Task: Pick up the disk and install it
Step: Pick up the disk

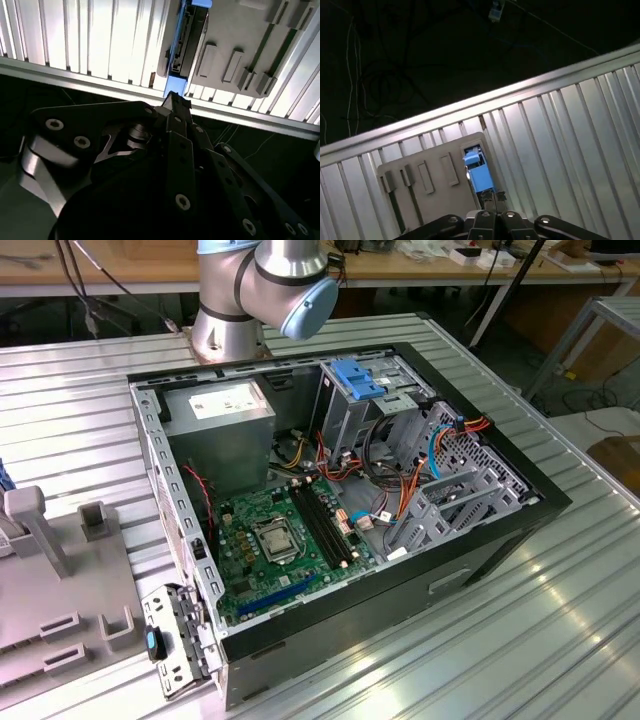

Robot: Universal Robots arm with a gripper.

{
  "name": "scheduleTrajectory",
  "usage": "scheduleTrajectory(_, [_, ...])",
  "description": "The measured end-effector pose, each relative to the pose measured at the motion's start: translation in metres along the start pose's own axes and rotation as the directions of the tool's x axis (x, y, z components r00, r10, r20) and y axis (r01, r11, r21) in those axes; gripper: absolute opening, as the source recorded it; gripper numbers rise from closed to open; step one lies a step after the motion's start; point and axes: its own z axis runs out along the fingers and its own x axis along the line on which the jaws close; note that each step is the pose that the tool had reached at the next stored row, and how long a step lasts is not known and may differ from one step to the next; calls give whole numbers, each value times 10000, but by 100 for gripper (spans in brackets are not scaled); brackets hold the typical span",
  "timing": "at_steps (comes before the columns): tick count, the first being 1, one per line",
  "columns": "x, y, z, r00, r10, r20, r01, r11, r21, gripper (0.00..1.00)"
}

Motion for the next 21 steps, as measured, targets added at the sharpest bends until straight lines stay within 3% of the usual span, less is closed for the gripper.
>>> scheduleTrajectory(3, [0, 1, 0, 9982, -605, -37, 605, 9982, -11, 11])
scheduleTrajectory(8, [1, 1, 1, 9869, -1611, -108, 1611, 9869, -32, 11])
scheduleTrajectory(12, [1, 1, 2, 9706, -2402, -151, 2402, 9707, -56, 11])
scheduleTrajectory(14, [1, 2, 3, 9561, -2925, -180, 2924, 9563, -75, 11])
scheduleTrajectory(15, [4, 17, 6, 9539, -2994, -195, 2993, 9541, -63, 11])
scheduleTrajectory(18, [14, 36, 22, 9537, -2996, -263, 2998, 9540, 28, 11])
scheduleTrajectory(19, [15, 41, 27, 9536, -2996, -281, 2998, 9540, 42, 24])
scheduleTrajectory(20, [17, 46, 31, 9535, -3001, -289, 3004, 9538, 59, 24])
scheduleTrajectory(21, [21, 55, 42, 9529, -3018, -294, 3023, 9531, 118, 30])
